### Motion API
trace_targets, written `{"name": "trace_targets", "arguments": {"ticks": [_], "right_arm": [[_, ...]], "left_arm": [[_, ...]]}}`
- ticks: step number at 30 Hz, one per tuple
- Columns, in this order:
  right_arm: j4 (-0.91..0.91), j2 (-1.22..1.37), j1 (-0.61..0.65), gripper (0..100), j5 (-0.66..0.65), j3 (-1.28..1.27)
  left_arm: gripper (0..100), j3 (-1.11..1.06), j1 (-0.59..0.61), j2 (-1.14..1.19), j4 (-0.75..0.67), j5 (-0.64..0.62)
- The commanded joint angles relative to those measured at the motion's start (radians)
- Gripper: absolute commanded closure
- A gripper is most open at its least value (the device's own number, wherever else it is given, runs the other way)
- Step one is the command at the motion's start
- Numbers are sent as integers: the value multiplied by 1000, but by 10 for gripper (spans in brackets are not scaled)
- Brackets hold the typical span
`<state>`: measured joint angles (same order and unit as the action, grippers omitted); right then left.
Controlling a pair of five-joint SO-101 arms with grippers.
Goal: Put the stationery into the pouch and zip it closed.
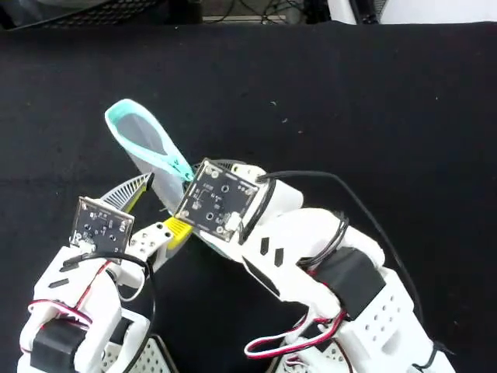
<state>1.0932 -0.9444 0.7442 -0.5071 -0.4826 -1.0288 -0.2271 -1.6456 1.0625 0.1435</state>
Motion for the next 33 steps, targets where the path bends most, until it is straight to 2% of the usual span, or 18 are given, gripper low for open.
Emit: {"name": "trace_targets", "arguments": {"ticks": [1, 9, 14, 19, 25, 30, 33], "right_arm": [[28, -28, 5, 984, -20, 12], [94, -125, 5, 978, -54, 10], [127, -124, 5, 903, -52, 5], [121, -124, 5, 988, -52, 5], [120, -122, 5, 939, -51, 5], [120, -122, 5, 852, -41, 5], [103, -122, 6, 859, 9, 4]], "left_arm": [[690, 35, -12, 5, 5, 5], [690, 35, -12, 5, 5, 5], [690, 35, -12, 5, 5, 5], [690, 35, -12, 3, 3, 5], [690, 35, -12, 3, 5, 5], [690, 35, -12, 3, 5, 5], [690, 35, -12, 3, 5, 5]]}}
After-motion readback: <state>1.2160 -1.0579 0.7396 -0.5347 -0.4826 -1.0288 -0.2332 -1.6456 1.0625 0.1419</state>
